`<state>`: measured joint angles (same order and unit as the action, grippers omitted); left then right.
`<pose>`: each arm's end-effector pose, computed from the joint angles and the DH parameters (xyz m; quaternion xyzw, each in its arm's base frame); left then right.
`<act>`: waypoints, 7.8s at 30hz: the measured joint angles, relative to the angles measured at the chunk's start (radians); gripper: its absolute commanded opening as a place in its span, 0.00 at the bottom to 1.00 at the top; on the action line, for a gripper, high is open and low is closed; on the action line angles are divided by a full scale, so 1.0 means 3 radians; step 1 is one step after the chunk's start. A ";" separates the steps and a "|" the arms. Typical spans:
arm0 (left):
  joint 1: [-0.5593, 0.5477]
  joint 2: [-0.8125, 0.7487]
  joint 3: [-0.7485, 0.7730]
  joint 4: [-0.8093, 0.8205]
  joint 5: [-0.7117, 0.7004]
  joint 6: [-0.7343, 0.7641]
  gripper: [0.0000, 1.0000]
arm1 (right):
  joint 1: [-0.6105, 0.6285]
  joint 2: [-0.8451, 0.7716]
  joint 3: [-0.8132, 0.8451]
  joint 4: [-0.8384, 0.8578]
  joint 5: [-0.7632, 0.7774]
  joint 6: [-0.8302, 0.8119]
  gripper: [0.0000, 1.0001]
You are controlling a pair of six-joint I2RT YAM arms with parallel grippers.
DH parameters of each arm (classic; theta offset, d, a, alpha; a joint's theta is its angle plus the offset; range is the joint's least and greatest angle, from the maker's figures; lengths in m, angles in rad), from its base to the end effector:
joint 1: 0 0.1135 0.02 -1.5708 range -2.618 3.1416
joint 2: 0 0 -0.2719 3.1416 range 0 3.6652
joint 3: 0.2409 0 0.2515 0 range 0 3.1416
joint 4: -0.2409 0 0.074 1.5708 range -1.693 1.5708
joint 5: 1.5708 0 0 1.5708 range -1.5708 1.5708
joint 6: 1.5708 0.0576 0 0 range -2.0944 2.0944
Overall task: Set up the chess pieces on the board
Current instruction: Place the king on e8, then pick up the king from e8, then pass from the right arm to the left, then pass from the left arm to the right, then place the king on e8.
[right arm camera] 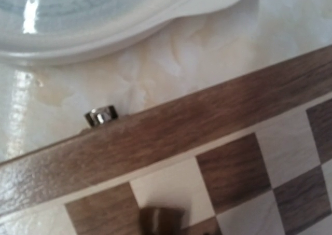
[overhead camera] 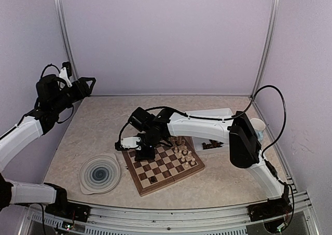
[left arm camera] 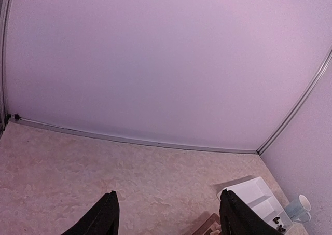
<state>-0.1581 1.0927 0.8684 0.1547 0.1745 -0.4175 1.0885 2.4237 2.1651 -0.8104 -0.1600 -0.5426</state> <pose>0.2717 -0.0535 0.3500 -0.0353 0.7301 -0.2540 0.6334 0.2420 0.4820 0.1732 -0.7166 0.6474 0.1413 0.2175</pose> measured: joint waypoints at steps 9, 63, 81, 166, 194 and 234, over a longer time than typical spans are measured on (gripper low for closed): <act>0.0000 0.0000 0.0000 0.0000 0.0005 0.0000 0.66 | 0.0000 0.0009 0.0018 0.0001 0.0020 0.0004 0.40; -0.1579 -0.0268 -0.1994 0.0483 0.0459 -0.0731 0.56 | -0.0286 -0.0782 -0.0936 0.0173 -0.0449 -0.0140 0.04; -0.1629 0.0463 -0.1923 0.1542 0.0991 -0.1054 0.29 | -0.0286 -0.0961 -0.0917 0.0095 -0.0660 -0.0141 0.05; -0.0750 -0.0736 -0.0837 0.0408 -0.0422 -0.0393 0.67 | -0.0267 -0.0609 -0.0051 0.0262 -0.0866 0.0566 0.00; -0.0224 -0.1188 -0.1022 -0.0322 -0.0149 -0.0085 0.70 | -0.0036 0.0037 0.0108 -0.0089 -0.0221 -0.0038 0.19; -0.0420 -0.0991 -0.1024 -0.0201 0.0017 -0.0036 0.68 | -0.1191 -0.1512 -0.1235 0.0075 -0.0649 -0.0053 0.36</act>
<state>-0.2840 0.7956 0.5613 0.0944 0.1795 -0.4282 0.7311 1.9701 1.7947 -0.7879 -0.3546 -0.5587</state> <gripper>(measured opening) 0.679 0.425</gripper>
